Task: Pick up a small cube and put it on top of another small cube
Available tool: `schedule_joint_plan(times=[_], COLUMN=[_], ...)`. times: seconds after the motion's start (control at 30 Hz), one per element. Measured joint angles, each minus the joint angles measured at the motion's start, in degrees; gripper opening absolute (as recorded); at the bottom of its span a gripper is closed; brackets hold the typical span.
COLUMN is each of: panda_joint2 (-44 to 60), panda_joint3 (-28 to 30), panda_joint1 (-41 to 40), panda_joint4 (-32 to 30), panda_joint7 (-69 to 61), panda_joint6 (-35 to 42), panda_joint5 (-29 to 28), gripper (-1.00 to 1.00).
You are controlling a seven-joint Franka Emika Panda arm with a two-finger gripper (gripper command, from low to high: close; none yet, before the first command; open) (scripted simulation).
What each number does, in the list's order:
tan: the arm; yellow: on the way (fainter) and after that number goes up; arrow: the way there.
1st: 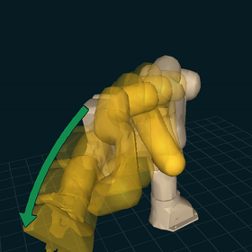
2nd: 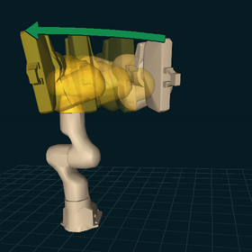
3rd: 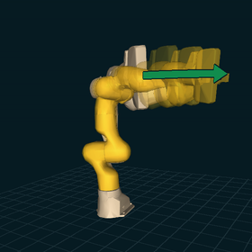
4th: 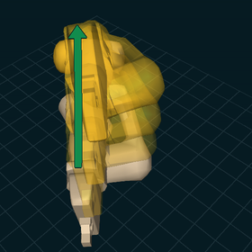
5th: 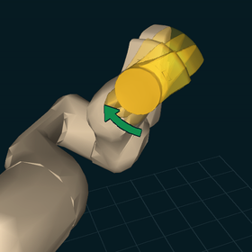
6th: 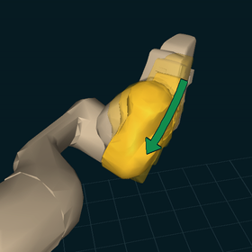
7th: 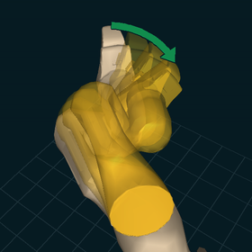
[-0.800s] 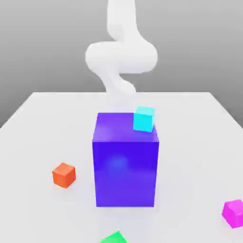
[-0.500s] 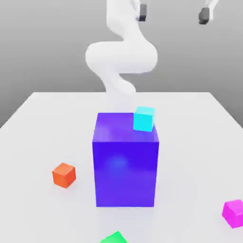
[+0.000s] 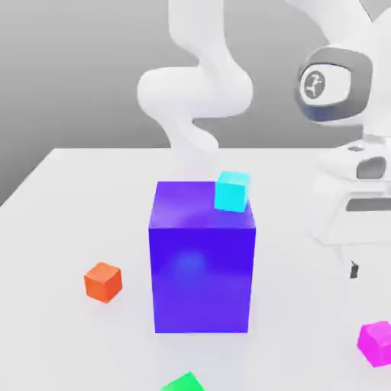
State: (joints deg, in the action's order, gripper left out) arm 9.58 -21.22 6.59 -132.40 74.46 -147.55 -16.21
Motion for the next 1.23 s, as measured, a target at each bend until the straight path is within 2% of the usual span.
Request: schedule_joint_plan(times=[0.17, 0.3, 0.33, 0.57, 0.73, 1.0, 1.13, 1.17, 1.23], panda_joint2=[9.9, 18.2, 20.1, 20.5, 12.1, 6.4, 11.8, 13.0, 13.0], panda_joint3=[-1.2, 2.6, 3.9, 4.1, 0.1, 6.7, 11.4, 12.0, 12.0], panda_joint1=[4.0, 7.9, 9.0, 9.2, 4.1, -11.7, -17.0, -17.3, -17.3], panda_joint4=[-0.2, 1.4, 1.9, 2.0, 0.0, -0.6, 1.3, 1.6, 1.6], panda_joint7=[3.9, 7.7, 8.6, 8.7, 3.8, -6.4, -8.7, -8.7, -8.7], panda_joint6=[-3.3, -8.6, -10.0, -10.4, -4.2, -0.4, -4.4, -5.3, -5.3], panda_joint5=[-1.0, -5.3, -6.4, -6.6, -0.5, 8.0, 8.7, 8.5, 8.5], gripper=[0.0, 0.0, -1.0, -1.0, -1.0, -1.0, -1.0, 1.0, 1.0])
